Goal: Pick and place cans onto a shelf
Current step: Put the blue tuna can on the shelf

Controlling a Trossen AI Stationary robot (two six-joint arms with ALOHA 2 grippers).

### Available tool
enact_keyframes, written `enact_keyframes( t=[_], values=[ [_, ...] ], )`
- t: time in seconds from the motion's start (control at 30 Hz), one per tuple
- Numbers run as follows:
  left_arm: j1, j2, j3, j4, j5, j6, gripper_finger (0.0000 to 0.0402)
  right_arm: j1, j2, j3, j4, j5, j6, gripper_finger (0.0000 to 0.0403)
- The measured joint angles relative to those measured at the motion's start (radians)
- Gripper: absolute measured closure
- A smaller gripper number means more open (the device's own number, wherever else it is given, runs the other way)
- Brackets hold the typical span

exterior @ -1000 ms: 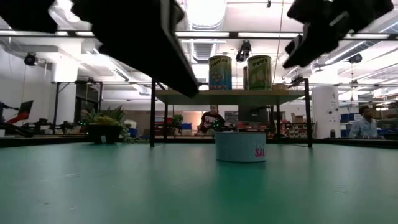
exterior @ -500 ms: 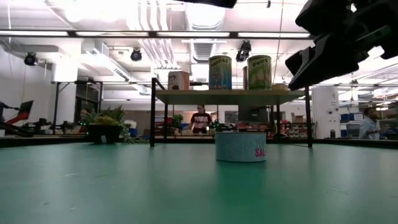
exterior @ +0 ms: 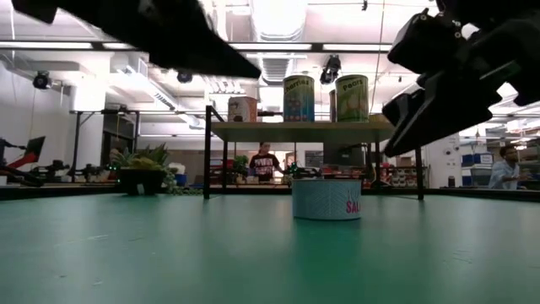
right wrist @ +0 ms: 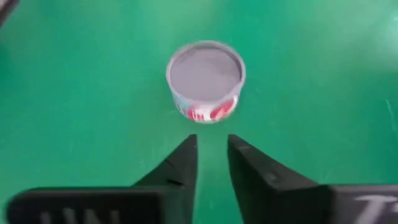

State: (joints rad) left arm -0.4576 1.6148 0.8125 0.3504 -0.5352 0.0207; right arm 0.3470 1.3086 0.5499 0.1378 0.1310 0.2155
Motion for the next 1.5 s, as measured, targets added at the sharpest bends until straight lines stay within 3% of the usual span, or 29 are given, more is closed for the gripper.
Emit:
enact_keyframes(
  t=[0.4, 0.6, 0.83, 1.03, 1.27, 1.5],
  values=[
    [0.002, 0.014, -0.041, 0.063, -0.003, -0.008, 0.0402, 0.000, 0.184, 0.000, 0.225, 0.014, -0.013, 0.0111],
    [0.001, 0.014, -0.041, 0.061, -0.006, -0.008, 0.0402, 0.000, 0.287, 0.000, 0.412, 0.054, -0.042, 0.0055],
    [0.002, 0.014, -0.041, 0.061, -0.006, -0.008, 0.0402, -0.008, 0.390, 0.058, 0.452, 0.056, -0.060, 0.0055],
    [0.001, 0.014, -0.041, 0.061, -0.006, -0.008, 0.0402, -0.008, 0.426, 0.102, 0.446, 0.055, -0.080, 0.0079],
    [0.001, 0.014, -0.041, 0.061, -0.007, -0.009, 0.0402, -0.008, 0.397, 0.106, 0.440, 0.053, -0.089, 0.0142],
    [0.001, 0.014, -0.041, 0.061, -0.007, -0.016, 0.0402, -0.007, 0.256, 0.116, 0.234, 0.052, -0.078, 0.0131]
  ],
)
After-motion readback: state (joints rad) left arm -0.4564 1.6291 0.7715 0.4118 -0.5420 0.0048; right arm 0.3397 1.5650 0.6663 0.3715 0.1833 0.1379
